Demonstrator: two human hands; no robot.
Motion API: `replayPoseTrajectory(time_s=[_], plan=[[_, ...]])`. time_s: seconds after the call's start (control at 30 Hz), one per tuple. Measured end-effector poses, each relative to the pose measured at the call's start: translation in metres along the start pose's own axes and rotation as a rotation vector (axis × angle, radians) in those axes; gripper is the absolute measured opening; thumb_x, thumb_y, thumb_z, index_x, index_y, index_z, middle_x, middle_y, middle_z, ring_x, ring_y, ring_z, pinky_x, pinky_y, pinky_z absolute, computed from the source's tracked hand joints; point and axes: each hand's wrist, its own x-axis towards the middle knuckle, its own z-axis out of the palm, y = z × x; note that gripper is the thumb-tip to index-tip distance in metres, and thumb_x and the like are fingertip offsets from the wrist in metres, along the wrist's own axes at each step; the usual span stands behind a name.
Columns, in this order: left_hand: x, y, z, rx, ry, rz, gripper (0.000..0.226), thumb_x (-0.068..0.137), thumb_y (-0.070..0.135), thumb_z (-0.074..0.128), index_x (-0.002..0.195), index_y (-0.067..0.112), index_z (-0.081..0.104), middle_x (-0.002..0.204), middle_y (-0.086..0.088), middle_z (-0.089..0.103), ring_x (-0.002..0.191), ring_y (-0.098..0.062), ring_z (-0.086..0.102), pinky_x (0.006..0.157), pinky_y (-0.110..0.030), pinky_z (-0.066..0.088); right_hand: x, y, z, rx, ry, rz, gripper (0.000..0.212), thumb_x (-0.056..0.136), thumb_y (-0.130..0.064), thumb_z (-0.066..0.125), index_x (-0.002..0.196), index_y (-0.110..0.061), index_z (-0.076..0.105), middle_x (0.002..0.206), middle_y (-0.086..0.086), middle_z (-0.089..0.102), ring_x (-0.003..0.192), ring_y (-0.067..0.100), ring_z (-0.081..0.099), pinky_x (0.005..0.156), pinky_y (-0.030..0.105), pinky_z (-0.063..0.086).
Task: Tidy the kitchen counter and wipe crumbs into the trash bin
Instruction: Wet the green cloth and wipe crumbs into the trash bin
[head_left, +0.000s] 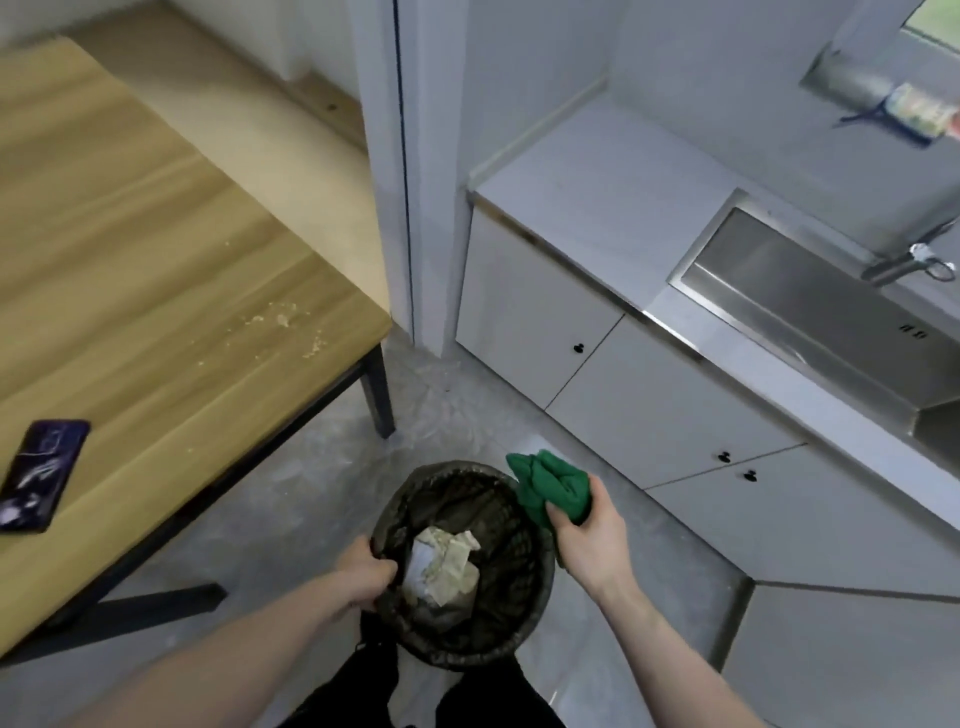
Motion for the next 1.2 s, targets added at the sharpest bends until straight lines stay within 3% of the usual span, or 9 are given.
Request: replayPoseTrajectory(time_s=[0.07, 0.27, 0.37, 0.47, 0.53, 0.63, 0.93, 1.1, 1.2], plan=[[0.006, -0.009, -0.018, -0.043, 0.005, -0.024, 0.033, 0.082, 0.011, 0.061, 0.115, 0.012, 0.058, 0.096, -0.015, 0.068, 0.081, -0.033, 0.071, 0.054, -0.035, 0.061, 0.011, -0.019, 0.018, -0.004, -0.029, -0.036, 0.035, 0.09, -0.02, 0.07, 0.11, -0.045, 0.057, 0.102, -0.02, 0.071, 0.093, -0.002, 0.067, 0.084, 0.03, 0.058], [0.028, -0.025, -0.057, -0.224, 0.053, -0.101, 0.03, 0.087, 0.014, 0.061, 0.115, 0.02, 0.052, 0.1, -0.014, 0.067, 0.084, -0.032, 0.071, 0.054, -0.035, 0.061, 0.062, -0.067, 0.062, -0.063, -0.179, -0.134, 0.034, 0.089, -0.018, 0.071, 0.107, -0.042, 0.057, 0.099, -0.027, 0.069, 0.094, -0.014, 0.062, 0.077, 0.008, 0.048], [0.042, -0.037, -0.066, -0.329, 0.073, -0.137, 0.021, 0.091, 0.012, 0.06, 0.109, 0.02, 0.051, 0.099, -0.012, 0.066, 0.087, -0.033, 0.07, 0.065, -0.043, 0.065, 0.093, -0.091, 0.087, -0.077, -0.254, -0.205, 0.037, 0.089, -0.013, 0.071, 0.106, -0.042, 0.056, 0.096, -0.033, 0.067, 0.093, -0.017, 0.06, 0.072, 0.0, 0.044], [0.057, -0.049, -0.067, -0.417, 0.107, -0.152, 0.025, 0.09, 0.007, 0.06, 0.106, 0.022, 0.047, 0.099, -0.01, 0.063, 0.089, -0.032, 0.066, 0.07, -0.046, 0.064, 0.122, -0.113, 0.116, -0.116, -0.304, -0.277, 0.033, 0.088, -0.013, 0.071, 0.11, -0.034, 0.058, 0.096, -0.027, 0.067, 0.089, -0.015, 0.061, 0.073, 0.004, 0.044], [0.065, -0.053, -0.064, -0.481, 0.128, -0.163, 0.034, 0.088, 0.003, 0.059, 0.11, 0.024, 0.045, 0.1, -0.008, 0.061, 0.093, -0.031, 0.063, 0.072, -0.045, 0.063, 0.137, -0.126, 0.134, -0.132, -0.348, -0.307, 0.031, 0.089, -0.012, 0.07, 0.114, -0.027, 0.06, 0.099, -0.021, 0.068, 0.091, -0.006, 0.063, 0.079, 0.016, 0.05], [0.08, -0.057, -0.067, -0.572, 0.104, -0.166, 0.043, 0.087, 0.001, 0.058, 0.118, 0.026, 0.045, 0.104, -0.008, 0.063, 0.095, -0.03, 0.064, 0.063, -0.038, 0.062, 0.157, -0.147, 0.162, -0.17, -0.394, -0.374, 0.031, 0.09, -0.01, 0.066, 0.116, -0.025, 0.06, 0.101, -0.013, 0.07, 0.093, 0.006, 0.065, 0.082, 0.028, 0.055], [0.137, -0.062, -0.082, -0.581, 0.12, -0.145, 0.032, 0.086, -0.003, 0.055, 0.116, 0.007, 0.059, 0.108, -0.022, 0.064, 0.092, -0.034, 0.064, 0.059, -0.035, 0.058, 0.232, -0.198, 0.255, -0.314, -0.411, -0.612, 0.046, 0.089, -0.001, 0.058, 0.131, -0.021, 0.057, 0.115, -0.003, 0.069, 0.106, 0.019, 0.064, 0.086, 0.027, 0.049], [0.169, -0.071, -0.085, -0.617, 0.112, -0.164, 0.023, 0.088, 0.012, 0.058, 0.102, 0.029, 0.052, 0.104, -0.011, 0.063, 0.091, -0.029, 0.065, 0.069, -0.04, 0.063, 0.269, -0.217, 0.316, -0.34, -0.383, -0.655, 0.049, 0.09, -0.003, 0.055, 0.134, -0.026, 0.055, 0.116, -0.007, 0.067, 0.108, 0.015, 0.061, 0.089, 0.023, 0.044], [0.193, -0.081, -0.084, -0.68, 0.091, -0.165, 0.026, 0.079, 0.02, 0.061, 0.103, 0.028, 0.056, 0.103, -0.009, 0.066, 0.091, -0.029, 0.067, 0.072, -0.043, 0.065, 0.281, -0.214, 0.345, -0.353, -0.37, -0.689, 0.047, 0.091, -0.004, 0.055, 0.133, -0.026, 0.055, 0.118, -0.007, 0.067, 0.11, 0.017, 0.061, 0.091, 0.024, 0.044]])
